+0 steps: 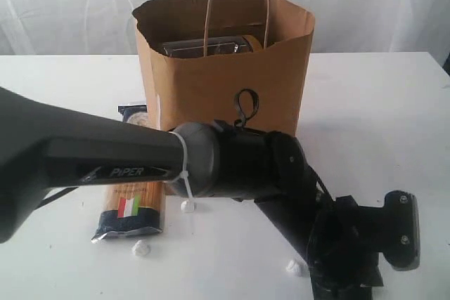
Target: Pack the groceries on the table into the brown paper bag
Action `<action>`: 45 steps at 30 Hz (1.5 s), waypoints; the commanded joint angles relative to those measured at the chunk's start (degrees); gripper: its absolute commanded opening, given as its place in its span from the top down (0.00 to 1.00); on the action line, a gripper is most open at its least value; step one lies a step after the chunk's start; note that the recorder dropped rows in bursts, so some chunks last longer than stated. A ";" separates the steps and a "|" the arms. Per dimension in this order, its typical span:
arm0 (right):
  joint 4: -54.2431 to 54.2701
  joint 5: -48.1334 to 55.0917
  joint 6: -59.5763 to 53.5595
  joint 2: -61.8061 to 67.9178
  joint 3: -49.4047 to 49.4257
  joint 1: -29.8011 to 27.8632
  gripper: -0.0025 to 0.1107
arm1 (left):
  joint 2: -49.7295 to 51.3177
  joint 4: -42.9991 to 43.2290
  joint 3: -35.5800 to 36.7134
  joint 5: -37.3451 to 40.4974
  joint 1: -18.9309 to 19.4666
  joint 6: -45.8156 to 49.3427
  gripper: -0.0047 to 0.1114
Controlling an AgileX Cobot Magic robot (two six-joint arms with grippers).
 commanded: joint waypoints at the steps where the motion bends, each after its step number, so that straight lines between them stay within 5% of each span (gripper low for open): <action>1: 0.04 -0.55 -0.42 -0.11 0.13 0.20 0.98 | 0.45 -0.60 0.13 -2.45 -0.25 0.73 0.52; 14: 0.04 -0.55 -0.42 -0.11 0.13 0.20 0.98 | 2.14 2.34 0.13 -7.49 0.23 0.34 0.54; 18: 0.04 -0.55 -0.42 -0.11 0.13 0.20 0.98 | 2.14 2.34 0.13 -7.13 0.23 -1.05 0.86; 21: 0.04 -0.55 -0.42 -0.11 0.13 0.20 0.98 | 2.14 2.34 0.13 -6.11 0.23 -1.05 0.96; 33: 0.04 -0.55 -0.42 -0.11 0.13 0.20 0.98 | -6.19 4.45 0.13 -0.83 0.23 -3.52 0.96; 45: 0.04 -0.55 -0.42 -0.11 0.13 0.20 0.98 | -25.42 24.70 0.13 10.61 0.23 -29.60 0.96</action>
